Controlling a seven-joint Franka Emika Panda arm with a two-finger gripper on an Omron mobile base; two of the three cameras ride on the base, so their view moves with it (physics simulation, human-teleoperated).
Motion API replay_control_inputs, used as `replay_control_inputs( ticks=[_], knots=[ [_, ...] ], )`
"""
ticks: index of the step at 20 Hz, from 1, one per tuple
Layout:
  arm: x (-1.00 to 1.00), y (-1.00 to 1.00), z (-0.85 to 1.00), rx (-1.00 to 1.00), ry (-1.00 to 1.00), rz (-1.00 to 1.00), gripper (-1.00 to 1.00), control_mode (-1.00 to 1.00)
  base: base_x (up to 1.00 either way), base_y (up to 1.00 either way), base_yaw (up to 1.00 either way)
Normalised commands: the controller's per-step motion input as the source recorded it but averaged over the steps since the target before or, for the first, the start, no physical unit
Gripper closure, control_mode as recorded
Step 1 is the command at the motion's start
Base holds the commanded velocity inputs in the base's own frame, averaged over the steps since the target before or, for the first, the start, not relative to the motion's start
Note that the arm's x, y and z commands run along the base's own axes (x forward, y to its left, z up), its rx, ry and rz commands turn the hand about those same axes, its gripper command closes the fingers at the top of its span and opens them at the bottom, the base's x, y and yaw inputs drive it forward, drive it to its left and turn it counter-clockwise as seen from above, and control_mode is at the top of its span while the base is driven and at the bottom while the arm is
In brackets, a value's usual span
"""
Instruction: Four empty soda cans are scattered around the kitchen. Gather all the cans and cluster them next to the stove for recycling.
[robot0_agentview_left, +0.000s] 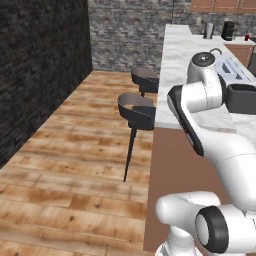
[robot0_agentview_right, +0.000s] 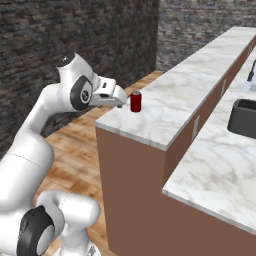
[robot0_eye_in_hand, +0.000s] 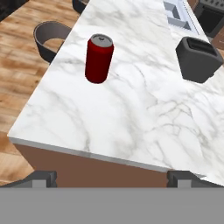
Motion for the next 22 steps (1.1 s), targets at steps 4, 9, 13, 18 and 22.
replay_control_inputs(
  ticks=[4,9,13,18,22],
  knots=[
    [0.12,-0.12,0.00,0.00,0.00,0.00,-1.00,-1.00,0.00,0.00,0.00],
    [0.00,-0.17,0.00,0.00,-0.01,0.00,-1.00,-1.00,0.00,0.00,0.00],
    [0.00,-0.16,0.00,0.00,-0.02,0.00,-1.00,-1.00,0.00,0.00,0.00],
    [0.21,-0.04,0.00,0.00,-0.01,0.01,-1.00,-1.00,0.00,0.00,0.00],
    [0.28,0.00,0.00,0.07,-0.01,0.01,-1.00,-1.00,0.00,0.00,0.00]
  ],
)
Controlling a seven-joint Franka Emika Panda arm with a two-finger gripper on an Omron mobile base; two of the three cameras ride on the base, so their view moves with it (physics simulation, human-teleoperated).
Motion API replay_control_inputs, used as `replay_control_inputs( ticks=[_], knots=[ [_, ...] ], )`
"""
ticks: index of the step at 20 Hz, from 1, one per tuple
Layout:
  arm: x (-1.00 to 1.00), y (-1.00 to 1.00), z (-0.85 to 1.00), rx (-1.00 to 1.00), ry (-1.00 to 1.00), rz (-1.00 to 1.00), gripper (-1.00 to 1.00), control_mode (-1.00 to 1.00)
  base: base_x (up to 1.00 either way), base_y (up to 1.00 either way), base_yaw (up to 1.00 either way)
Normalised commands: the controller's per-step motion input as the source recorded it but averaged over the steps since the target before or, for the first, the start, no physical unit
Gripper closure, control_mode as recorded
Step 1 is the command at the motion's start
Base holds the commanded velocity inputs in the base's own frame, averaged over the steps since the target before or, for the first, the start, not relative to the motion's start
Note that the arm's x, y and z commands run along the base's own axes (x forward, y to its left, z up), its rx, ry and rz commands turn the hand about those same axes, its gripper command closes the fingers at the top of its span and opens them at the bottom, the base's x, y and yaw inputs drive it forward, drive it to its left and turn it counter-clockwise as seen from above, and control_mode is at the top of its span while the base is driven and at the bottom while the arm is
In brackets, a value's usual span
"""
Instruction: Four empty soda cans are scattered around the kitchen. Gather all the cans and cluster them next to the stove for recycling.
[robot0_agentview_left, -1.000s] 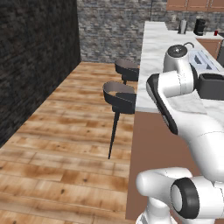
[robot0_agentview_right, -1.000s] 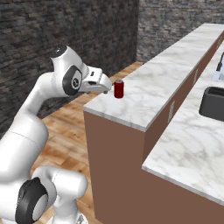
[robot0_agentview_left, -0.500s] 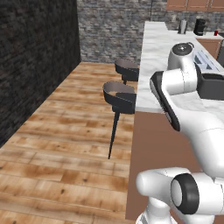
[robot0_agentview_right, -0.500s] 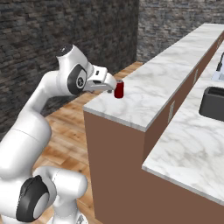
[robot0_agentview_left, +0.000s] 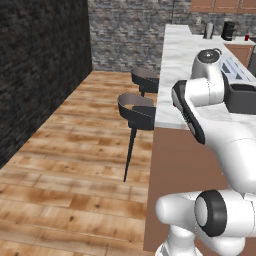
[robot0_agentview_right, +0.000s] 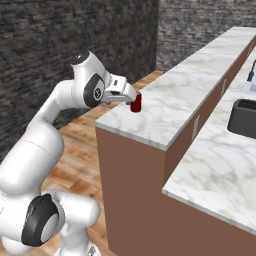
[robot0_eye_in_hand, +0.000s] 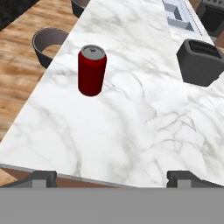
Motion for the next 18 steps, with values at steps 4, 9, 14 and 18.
replay_control_inputs(
  ticks=[4,9,14,18],
  knots=[
    [0.22,0.00,0.00,0.05,0.00,0.00,-1.00,-1.00,0.00,0.00,0.00],
    [0.23,0.00,0.00,0.07,0.00,0.00,-1.00,-1.00,0.00,0.00,0.00],
    [0.23,0.00,-0.02,0.00,0.00,0.00,-1.00,-1.00,0.00,0.00,0.00],
    [0.22,0.00,-0.09,0.00,0.00,0.00,-1.00,-1.00,0.00,0.00,0.00]
  ],
)
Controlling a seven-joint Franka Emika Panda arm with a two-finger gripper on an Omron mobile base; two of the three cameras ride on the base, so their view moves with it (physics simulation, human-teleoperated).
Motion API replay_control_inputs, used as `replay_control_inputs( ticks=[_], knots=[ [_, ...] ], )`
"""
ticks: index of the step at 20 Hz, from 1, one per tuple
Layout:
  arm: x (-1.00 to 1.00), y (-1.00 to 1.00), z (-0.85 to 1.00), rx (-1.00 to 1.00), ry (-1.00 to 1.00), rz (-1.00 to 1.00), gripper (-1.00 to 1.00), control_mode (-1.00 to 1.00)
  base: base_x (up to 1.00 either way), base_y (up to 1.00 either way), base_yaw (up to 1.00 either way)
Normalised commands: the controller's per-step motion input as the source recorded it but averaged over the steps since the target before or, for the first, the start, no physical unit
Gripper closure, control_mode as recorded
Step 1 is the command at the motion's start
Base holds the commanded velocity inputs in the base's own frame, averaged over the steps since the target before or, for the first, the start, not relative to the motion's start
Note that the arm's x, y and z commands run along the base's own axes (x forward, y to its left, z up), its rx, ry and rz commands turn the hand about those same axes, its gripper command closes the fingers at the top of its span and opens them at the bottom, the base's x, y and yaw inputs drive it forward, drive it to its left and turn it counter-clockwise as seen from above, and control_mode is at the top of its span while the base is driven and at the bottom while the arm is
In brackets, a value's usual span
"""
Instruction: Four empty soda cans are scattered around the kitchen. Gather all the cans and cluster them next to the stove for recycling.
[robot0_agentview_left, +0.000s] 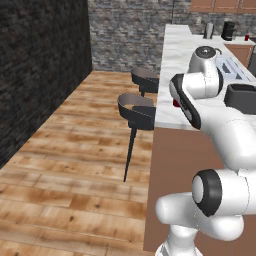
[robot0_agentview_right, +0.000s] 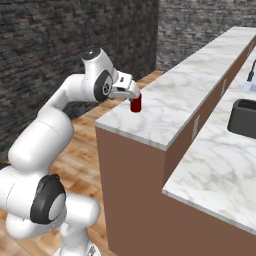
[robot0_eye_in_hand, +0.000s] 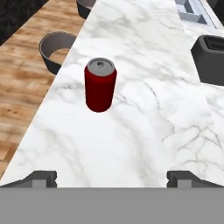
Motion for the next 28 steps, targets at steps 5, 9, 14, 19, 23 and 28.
replay_control_inputs(
  ticks=[5,9,14,19,23,28],
  knots=[
    [0.16,0.00,-0.16,0.00,0.00,0.00,-1.00,-1.00,0.00,0.00,0.00],
    [0.16,0.00,-0.15,0.00,0.00,0.00,-1.00,-1.00,0.00,0.00,0.00],
    [0.14,0.00,-0.07,0.00,0.00,0.00,-1.00,-1.00,0.00,0.00,0.00],
    [0.13,-0.01,0.00,0.00,0.00,0.00,-1.00,-1.00,0.00,0.00,0.00],
    [0.12,-0.06,0.00,0.00,0.00,0.00,-1.00,-1.00,0.00,0.00,0.00],
    [0.13,-0.09,0.00,0.00,0.00,0.00,-1.00,-1.00,0.00,0.00,0.00]
  ],
)
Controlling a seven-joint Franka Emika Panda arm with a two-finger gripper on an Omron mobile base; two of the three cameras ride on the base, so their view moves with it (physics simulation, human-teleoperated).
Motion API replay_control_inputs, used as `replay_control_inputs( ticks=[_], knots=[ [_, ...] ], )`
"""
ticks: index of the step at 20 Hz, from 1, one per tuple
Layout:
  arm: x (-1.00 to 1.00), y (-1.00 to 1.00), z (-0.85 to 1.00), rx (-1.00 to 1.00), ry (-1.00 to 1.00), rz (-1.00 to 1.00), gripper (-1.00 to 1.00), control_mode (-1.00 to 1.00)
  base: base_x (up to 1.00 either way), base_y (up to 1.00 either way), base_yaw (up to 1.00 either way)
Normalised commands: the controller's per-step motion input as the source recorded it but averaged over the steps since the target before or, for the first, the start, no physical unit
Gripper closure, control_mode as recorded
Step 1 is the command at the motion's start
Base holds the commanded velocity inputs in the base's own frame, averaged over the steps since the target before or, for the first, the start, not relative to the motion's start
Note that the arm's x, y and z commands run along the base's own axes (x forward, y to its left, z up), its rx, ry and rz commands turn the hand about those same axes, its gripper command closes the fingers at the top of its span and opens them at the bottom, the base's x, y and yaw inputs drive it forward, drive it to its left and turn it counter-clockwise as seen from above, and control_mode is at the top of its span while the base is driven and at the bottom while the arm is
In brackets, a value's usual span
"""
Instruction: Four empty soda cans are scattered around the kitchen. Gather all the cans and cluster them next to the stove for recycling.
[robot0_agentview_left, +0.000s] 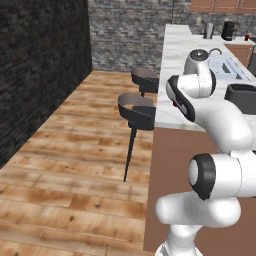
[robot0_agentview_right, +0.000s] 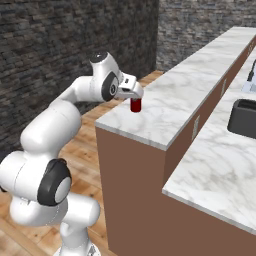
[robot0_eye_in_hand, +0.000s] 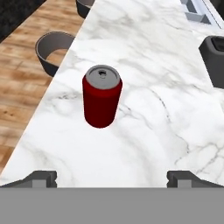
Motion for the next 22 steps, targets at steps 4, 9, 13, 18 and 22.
replay_control_inputs(
  ticks=[4,9,13,18,22],
  knots=[
    [0.14,-0.07,-0.01,0.00,0.00,0.00,-1.00,-1.00,0.00,0.00,0.00],
    [0.17,-0.02,-0.06,0.00,0.00,0.00,-1.00,-1.00,0.00,0.00,0.00],
    [0.18,0.00,-0.11,0.00,0.00,0.00,-1.00,-1.00,0.00,0.00,0.00],
    [0.18,0.00,-0.12,0.00,0.00,0.00,-1.00,-1.00,0.00,0.00,0.00],
    [0.20,0.00,-0.09,0.00,0.00,0.00,-1.00,-1.00,0.00,0.00,0.00]
  ],
)
